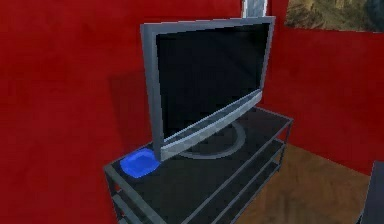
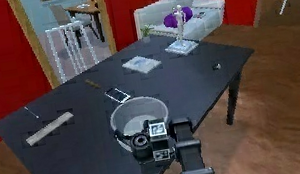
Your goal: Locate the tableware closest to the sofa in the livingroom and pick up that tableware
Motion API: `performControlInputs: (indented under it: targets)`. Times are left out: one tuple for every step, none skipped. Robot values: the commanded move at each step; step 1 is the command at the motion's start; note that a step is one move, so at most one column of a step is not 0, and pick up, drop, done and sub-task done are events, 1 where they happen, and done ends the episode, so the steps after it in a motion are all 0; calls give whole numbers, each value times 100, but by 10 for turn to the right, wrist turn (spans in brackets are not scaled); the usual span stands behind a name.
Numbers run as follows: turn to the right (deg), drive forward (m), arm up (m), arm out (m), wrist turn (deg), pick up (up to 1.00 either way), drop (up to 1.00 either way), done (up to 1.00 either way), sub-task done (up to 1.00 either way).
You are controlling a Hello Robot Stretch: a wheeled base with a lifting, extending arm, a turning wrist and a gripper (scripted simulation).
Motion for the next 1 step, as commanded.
performControlInputs:
  targets:
    - [0,0,0,0,0,0,0,100,0]
